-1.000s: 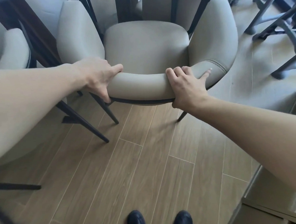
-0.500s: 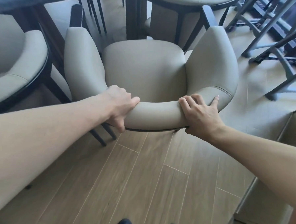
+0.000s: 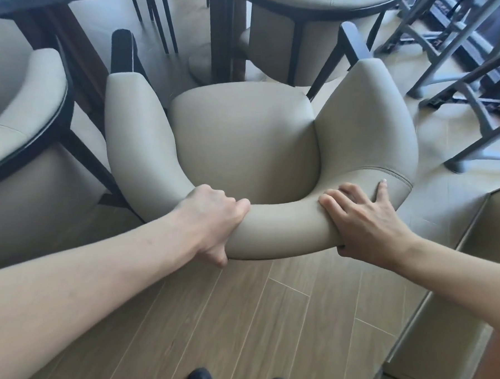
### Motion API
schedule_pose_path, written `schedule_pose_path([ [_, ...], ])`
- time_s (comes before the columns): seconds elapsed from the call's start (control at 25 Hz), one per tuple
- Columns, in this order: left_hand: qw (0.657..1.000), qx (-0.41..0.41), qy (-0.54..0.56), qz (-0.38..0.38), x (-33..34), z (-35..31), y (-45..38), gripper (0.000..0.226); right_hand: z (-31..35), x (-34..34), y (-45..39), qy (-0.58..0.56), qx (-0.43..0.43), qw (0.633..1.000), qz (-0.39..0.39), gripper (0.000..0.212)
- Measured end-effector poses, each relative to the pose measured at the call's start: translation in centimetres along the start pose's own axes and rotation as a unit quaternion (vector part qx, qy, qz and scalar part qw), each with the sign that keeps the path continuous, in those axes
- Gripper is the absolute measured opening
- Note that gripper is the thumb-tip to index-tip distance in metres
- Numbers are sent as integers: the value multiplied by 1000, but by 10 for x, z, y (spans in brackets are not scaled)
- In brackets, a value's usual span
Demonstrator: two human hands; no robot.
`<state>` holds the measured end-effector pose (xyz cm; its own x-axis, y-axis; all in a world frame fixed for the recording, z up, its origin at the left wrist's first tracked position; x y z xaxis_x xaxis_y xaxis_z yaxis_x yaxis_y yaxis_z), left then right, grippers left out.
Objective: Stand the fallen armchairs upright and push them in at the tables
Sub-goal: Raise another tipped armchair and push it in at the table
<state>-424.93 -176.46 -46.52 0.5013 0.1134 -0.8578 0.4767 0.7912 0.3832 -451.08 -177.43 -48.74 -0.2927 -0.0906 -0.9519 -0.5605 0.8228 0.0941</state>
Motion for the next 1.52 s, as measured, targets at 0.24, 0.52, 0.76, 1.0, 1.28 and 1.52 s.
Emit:
schedule_pose_path([
  [0.24, 999, -1, 31, 22, -16, -2, -6, 69, -21, -13, -2, -11, -33, 999, 35, 82],
  [0.52, 994, 5, 110, 15, -23, -43, 16, 66, -46, -22, 1, 6, -142, 988, 66, 88],
  [0.76, 994, -42, 101, 4, -8, -23, 26, 76, -42, -29, -29, 27, -180, 978, 97, 79],
  [1.0, 989, -71, 133, 15, 3, 29, 5, 77, -49, -38, -85, 40, -176, 974, 135, 72],
  [1.28, 982, -113, 152, 2, 10, 68, -30, 76, -75, -35, -157, 40, -229, 964, 126, 71],
  [1.52, 986, -89, 140, -4, 11, 115, -82, 83, -115, -27, -230, 32, -274, 955, 106, 84],
])
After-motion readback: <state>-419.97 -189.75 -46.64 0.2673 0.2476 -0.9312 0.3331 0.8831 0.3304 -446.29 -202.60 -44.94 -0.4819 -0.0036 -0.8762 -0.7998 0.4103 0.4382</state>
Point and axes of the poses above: each hand's wrist, its own y-axis away from the middle knuckle, its own x-axis out of the palm, z = x × y, the point moved 2 cm from there along -y, towards the middle knuckle, and after that the axes turned 3 degrees about -y, right-handed, at the moved point
